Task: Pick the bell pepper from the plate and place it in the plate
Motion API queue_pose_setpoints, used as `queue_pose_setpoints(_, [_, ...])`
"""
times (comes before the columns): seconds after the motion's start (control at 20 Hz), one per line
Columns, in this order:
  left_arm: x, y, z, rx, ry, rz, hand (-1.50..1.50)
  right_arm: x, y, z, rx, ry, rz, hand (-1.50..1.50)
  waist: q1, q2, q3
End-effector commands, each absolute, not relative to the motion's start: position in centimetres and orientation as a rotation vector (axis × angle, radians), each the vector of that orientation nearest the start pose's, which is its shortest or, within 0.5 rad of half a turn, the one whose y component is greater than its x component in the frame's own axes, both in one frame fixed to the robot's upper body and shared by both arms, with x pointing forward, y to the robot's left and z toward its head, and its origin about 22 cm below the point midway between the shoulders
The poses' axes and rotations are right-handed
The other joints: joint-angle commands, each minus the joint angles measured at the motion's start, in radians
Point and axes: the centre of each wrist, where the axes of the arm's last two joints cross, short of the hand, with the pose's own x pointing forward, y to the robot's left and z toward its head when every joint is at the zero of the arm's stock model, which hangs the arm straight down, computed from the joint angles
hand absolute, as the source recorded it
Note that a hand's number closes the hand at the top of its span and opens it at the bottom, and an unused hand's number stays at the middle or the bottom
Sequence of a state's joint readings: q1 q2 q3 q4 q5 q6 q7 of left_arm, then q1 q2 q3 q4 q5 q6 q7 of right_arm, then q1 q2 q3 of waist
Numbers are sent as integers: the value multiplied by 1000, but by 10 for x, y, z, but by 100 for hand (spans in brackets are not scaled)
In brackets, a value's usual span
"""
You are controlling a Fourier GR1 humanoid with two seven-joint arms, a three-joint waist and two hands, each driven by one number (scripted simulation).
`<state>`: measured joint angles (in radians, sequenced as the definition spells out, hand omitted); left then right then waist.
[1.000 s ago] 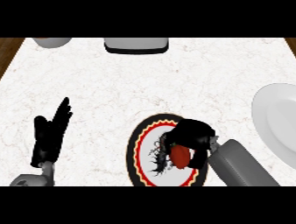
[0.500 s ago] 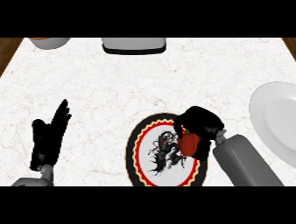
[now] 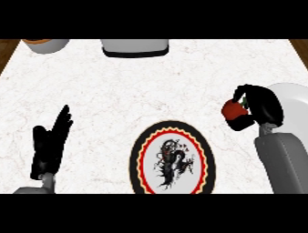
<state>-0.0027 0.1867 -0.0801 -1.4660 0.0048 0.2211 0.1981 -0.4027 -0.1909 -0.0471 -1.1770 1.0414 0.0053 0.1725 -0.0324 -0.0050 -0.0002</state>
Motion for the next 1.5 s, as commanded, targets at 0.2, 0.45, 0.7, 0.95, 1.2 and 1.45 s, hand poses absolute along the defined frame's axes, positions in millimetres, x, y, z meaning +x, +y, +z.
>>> queue_pose_setpoints(0.2, [232,263,-21,262,-1269,-18,0,322,-266,83,-1360,-1303,464,150,9,-5,-1])
queue_pose_setpoints(0.45, [237,258,-18,241,-1271,-16,0,318,-297,108,-1467,-1236,323,150,30,4,0])
queue_pose_setpoints(0.7, [238,239,-7,254,-1282,-9,0,294,-333,123,-1479,-1172,265,150,30,2,0])
queue_pose_setpoints(0.95, [240,257,-4,255,-1296,-26,0,305,-362,104,-1453,-1093,210,150,36,4,0])
queue_pose_setpoints(1.2, [260,258,-5,227,-1291,-38,0,318,-411,104,-1457,-1026,234,150,37,6,0])
queue_pose_setpoints(1.45, [249,251,-4,230,-1288,-38,0,314,-436,65,-1345,-934,276,150,43,8,1])
